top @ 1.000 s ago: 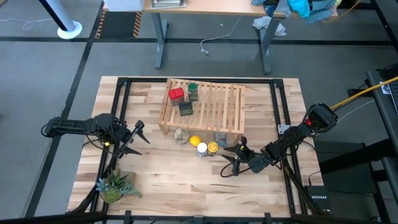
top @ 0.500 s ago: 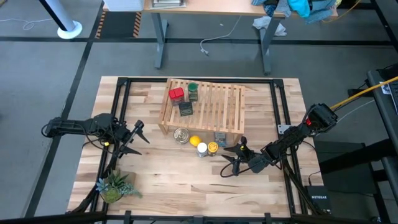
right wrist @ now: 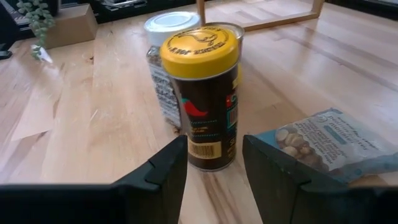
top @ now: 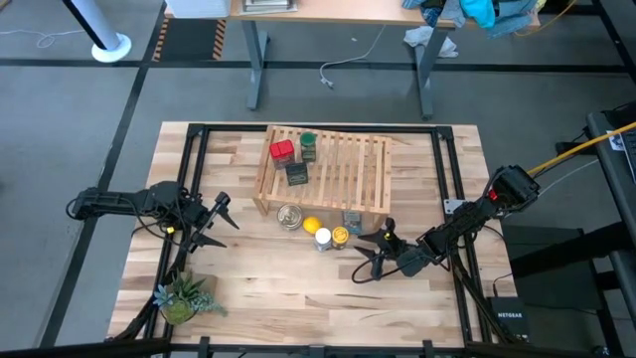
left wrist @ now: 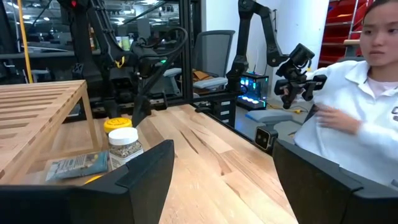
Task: Shelf spices
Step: Put the yellow seasoning bottle on the shelf
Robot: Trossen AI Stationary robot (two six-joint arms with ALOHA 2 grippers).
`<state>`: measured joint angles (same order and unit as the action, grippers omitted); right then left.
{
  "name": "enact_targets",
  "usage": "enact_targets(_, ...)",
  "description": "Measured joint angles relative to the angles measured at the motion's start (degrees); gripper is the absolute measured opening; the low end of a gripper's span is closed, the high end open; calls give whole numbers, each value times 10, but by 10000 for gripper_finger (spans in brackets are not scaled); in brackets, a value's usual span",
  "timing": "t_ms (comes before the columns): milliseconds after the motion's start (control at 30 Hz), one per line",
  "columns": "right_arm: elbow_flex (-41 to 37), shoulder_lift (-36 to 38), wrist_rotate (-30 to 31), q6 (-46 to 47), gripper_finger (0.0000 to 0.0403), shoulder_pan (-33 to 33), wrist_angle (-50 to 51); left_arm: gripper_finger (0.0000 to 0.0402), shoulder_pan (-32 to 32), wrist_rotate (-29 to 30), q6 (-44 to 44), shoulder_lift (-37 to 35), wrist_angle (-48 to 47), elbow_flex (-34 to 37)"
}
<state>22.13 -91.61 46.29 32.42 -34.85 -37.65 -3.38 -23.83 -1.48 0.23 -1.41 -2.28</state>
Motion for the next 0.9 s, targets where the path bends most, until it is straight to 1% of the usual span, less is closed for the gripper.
enact_targets(367,0,-7,23,2,160,0,-1,266,0,0,0,0,0,0)
enact_targets(533,5,-52,31,-1,160,0,-58,266,0,0,0,0,0,0)
enact_targets(700,31,-83,48,-32,165,0,-60,266,0,0,0,0,0,0)
enact_targets(800,39,-86,41,-44,173,9,-60,266,0,0,0,0,0,0)
enact_targets(900,41,-86,11,-44,187,27,-60,266,0,0,0,0,0,0)
